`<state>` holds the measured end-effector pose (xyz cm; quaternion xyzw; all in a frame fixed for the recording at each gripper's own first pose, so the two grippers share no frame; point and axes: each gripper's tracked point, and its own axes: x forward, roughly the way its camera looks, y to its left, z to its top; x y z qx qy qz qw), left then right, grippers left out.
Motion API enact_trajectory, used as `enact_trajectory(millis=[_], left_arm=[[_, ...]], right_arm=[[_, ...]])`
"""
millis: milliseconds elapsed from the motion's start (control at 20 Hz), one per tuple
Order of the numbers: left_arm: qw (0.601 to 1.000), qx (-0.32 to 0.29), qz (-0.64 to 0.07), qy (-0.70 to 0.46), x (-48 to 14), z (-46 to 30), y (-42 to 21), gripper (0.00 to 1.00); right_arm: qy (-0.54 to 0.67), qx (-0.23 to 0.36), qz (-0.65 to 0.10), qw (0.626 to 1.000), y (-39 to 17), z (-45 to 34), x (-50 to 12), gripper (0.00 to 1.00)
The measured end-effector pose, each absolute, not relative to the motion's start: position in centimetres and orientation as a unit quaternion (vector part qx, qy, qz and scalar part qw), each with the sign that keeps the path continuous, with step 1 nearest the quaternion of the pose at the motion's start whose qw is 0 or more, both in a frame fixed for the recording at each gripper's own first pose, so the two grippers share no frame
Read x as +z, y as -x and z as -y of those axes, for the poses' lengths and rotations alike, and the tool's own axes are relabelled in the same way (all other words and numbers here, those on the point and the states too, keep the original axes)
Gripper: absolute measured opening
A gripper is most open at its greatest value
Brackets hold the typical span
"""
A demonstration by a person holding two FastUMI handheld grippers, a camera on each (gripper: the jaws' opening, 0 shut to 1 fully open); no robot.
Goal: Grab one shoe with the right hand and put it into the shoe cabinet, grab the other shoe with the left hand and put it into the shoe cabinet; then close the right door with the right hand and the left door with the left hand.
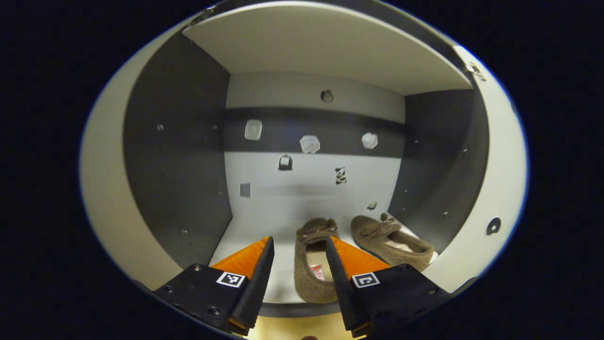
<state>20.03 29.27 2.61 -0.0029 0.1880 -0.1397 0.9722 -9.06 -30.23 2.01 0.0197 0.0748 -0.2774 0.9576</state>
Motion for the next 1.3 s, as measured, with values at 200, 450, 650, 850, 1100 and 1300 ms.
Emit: enact_trajectory(millis=[200,450,650,850,1100,1300], left_arm=[[0.973,-0.175,-0.151,-0.009,7.3,-29.1,-15.3,0.7],[0.979,-0.174,-0.105,-0.024,12.3,-30.8,-10.6,0.85],[0.982,-0.171,-0.074,-0.034,15.0,-32.1,-7.6,0.82],[0.981,-0.175,-0.084,0.007,15.8,-32.7,-5.1,0.83],[0.975,-0.18,-0.097,0.092,17.2,-34.1,-3.8,0.88],[0.981,-0.16,-0.096,0.049,17.4,-35.6,-2.6,0.88]], right_arm=[[-0.025,-0.254,-0.081,0.964,7.2,29.7,1.0,0.98],[-0.022,-0.214,-0.093,0.972,4.3,27.6,-0.4,0.98],[-0.005,-0.204,-0.101,0.974,3.1,27.0,-1.3,0.97],[0.015,-0.186,-0.104,0.977,2.8,26.3,-1.0,0.96],[0.0,-0.134,-0.105,0.985,1.8,23.9,-1.2,0.93],[-0.006,-0.076,-0.106,0.991,-0.1,20.1,-1.5,0.93]])
